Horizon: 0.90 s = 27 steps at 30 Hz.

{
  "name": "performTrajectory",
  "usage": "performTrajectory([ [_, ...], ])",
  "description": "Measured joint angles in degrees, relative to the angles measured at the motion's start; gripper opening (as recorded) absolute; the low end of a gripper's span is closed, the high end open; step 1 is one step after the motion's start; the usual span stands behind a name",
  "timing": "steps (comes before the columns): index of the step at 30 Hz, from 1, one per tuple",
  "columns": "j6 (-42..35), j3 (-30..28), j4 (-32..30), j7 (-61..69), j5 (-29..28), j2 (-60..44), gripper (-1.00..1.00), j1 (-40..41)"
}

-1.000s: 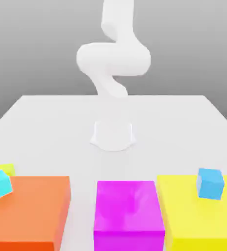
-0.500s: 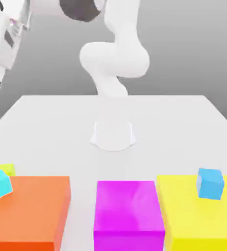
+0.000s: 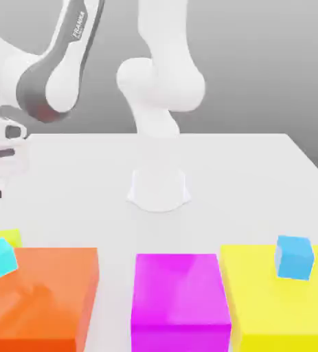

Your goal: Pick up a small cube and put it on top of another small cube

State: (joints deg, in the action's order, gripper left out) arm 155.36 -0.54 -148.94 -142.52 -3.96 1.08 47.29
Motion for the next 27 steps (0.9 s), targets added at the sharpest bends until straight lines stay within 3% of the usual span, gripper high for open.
performTrajectory([
  [7,4.45,-2.81,-3.04,-13.40,4.61,-8.06,0.00,3.89],
  [13,13.62,-1.43,-1.41,-13.43,7.43,-19.70,0.00,5.49],
  [14,14.62,-1.24,-1.18,-13.36,7.52,-20.95,-1.00,5.65],
  [21,14.65,-1.25,-1.20,-13.31,7.61,-20.84,-1.00,5.65],
  [27,5.54,-2.51,-3.05,-14.65,5.57,-9.86,-1.00,4.59],
])
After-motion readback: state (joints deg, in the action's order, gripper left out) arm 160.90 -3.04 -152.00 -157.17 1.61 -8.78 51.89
